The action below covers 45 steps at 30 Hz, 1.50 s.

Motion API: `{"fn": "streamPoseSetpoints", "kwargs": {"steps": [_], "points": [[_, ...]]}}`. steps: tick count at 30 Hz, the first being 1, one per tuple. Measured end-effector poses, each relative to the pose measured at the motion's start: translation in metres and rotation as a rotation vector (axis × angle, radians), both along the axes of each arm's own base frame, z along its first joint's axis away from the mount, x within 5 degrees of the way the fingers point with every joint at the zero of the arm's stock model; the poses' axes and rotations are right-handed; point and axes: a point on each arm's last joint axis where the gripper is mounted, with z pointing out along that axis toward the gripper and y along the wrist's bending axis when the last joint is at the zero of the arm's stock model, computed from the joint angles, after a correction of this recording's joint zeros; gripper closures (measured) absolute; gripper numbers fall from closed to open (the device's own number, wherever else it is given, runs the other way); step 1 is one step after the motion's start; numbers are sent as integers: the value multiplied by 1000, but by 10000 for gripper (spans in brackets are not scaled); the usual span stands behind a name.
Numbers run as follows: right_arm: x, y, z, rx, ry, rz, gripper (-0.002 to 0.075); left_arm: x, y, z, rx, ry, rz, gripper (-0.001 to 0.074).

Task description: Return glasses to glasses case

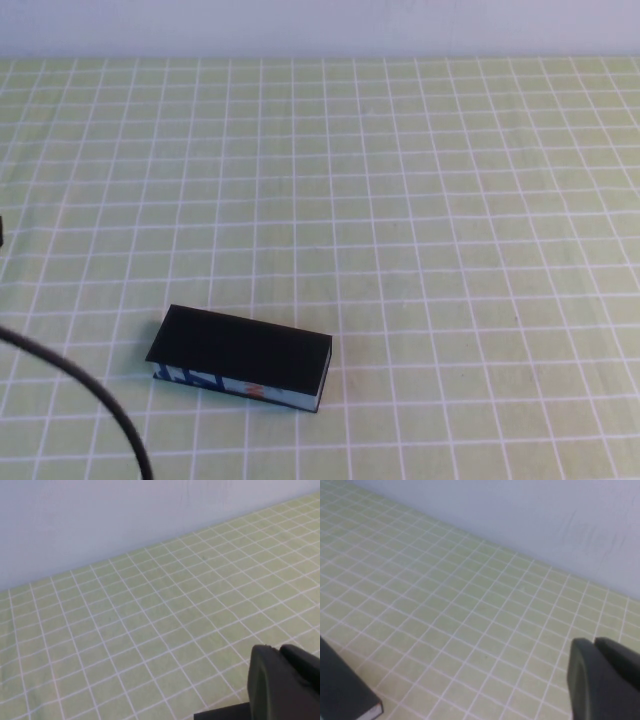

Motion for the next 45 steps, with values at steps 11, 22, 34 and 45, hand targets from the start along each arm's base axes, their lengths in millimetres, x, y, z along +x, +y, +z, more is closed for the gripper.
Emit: {"fn": "streamPoseSetpoints", "kwargs": {"steps": [11, 22, 34, 45], "points": [[-91, -34, -91, 54, -13, 18, 743, -50, 2, -39, -157, -10, 39, 736], [-122, -47, -142, 94, -104, 23, 743, -61, -4, -59, -134, 134, -36, 736], [-123, -47, -142, 101, -105, 26, 743, -68, -4, -68, -122, 147, -48, 736], [-123, -46, -142, 109, -100, 30, 743, -63, 24, -88, -57, -129, 257, 736]]}}
